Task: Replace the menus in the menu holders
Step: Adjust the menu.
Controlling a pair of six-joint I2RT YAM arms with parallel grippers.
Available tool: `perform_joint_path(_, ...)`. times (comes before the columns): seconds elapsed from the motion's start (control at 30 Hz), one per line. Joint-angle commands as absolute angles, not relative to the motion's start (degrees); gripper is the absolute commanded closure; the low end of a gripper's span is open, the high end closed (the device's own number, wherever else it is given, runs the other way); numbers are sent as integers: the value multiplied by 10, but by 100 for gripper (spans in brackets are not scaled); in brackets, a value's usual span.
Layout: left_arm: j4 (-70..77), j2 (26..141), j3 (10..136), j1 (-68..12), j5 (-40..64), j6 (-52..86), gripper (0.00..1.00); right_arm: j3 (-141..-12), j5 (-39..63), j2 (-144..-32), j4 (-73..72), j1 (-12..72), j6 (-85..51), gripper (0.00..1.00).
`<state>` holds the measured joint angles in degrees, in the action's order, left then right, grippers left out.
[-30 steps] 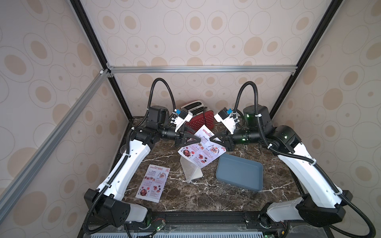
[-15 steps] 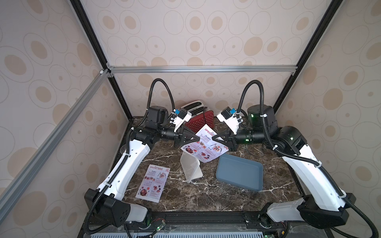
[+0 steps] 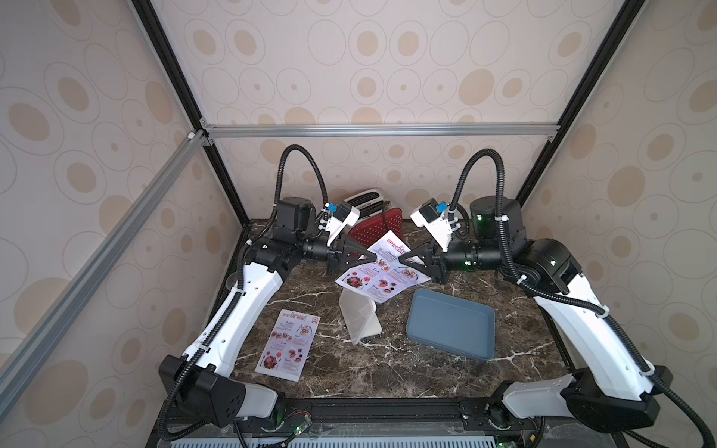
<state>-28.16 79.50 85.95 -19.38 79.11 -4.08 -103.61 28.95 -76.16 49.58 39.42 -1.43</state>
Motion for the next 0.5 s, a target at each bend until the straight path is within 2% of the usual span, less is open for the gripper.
perform_joint_path(0.0, -203, 788, 865, -189, 811, 7, 100, -996, 322, -730, 468, 397, -45, 64)
perform_joint_path(0.07, -169, 785, 865, -189, 816, 36, 100, -965, 310, -708, 448, 397, -58, 48)
perform_joint_path(0.13, -162, 779, 872, -189, 819, 44, 100, -946, 277, -685, 440, 397, -64, 40)
perform_joint_path(0.27, -132, 764, 872, -189, 818, 68, 100, -899, 130, -616, 415, 397, -75, 16)
perform_joint_path(0.37, -102, 755, 875, -189, 813, 89, 100, -840, 69, -553, 402, 397, -77, 14)
perform_joint_path(0.47, -72, 751, 885, -189, 807, 105, 100, -776, 104, -508, 419, 397, -68, 15)
